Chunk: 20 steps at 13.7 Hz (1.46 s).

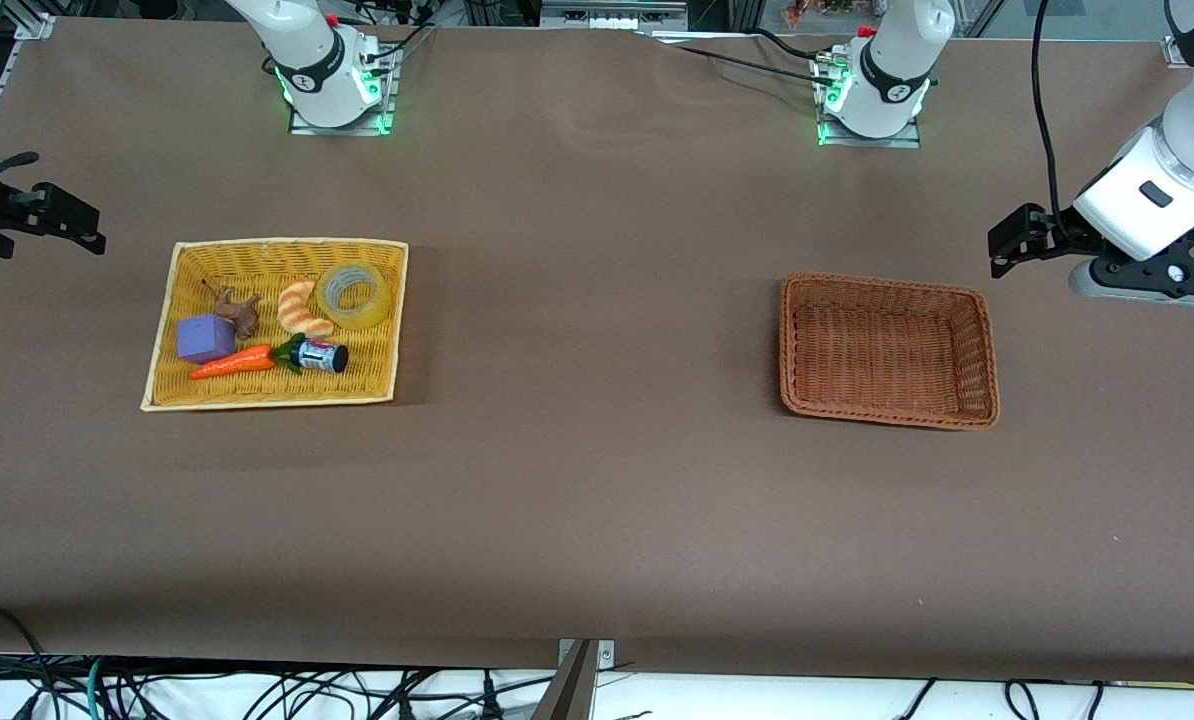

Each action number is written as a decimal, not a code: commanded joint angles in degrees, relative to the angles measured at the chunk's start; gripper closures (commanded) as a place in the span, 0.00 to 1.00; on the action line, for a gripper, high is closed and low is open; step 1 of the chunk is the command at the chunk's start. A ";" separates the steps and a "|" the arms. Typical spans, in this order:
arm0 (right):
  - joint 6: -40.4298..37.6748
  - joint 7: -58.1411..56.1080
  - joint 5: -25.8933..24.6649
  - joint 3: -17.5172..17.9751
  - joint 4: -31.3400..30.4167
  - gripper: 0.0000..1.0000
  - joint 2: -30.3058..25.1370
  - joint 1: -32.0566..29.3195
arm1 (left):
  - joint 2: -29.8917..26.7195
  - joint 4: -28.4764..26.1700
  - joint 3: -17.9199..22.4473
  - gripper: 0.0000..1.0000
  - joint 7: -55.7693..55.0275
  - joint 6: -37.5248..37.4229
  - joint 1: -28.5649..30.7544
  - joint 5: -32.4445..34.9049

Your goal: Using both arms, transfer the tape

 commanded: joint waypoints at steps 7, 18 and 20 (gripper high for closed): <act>-0.20 0.96 -0.38 0.20 2.46 0.00 1.62 -0.48 | 0.69 1.56 0.21 0.00 1.01 -0.33 0.23 -1.77; -0.20 1.05 -0.38 0.20 2.46 0.00 1.62 -0.48 | 0.69 1.56 0.21 0.00 1.01 -0.24 0.23 -1.85; -0.20 1.04 -0.38 0.20 2.46 0.00 1.62 -0.48 | 0.69 1.47 0.21 0.00 1.01 -0.33 0.32 -1.77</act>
